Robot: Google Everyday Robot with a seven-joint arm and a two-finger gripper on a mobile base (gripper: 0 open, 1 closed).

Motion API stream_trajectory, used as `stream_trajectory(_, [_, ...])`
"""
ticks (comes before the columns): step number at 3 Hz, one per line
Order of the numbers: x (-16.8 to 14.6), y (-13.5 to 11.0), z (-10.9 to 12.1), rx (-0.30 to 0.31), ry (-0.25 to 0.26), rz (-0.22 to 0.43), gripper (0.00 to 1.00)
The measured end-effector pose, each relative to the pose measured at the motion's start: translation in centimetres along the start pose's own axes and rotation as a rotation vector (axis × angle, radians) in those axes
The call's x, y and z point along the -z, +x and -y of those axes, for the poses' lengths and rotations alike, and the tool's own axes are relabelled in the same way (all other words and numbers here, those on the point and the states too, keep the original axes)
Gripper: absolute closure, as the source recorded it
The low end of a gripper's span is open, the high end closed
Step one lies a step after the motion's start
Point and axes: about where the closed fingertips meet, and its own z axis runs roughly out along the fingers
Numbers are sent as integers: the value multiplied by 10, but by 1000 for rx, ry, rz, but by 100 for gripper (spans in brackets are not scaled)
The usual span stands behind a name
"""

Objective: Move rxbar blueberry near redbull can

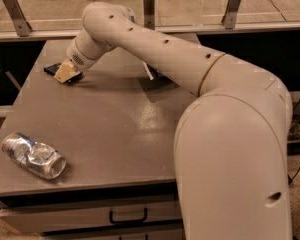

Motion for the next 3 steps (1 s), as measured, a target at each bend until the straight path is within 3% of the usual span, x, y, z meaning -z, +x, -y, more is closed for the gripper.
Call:
stream_trajectory(1, [4,-4,1,0,0,0,87])
stream_trajectory(2, [6,-6,1,0,0,0,100])
stream_trajectory(3, [56,-9,-3,58,28,47,100])
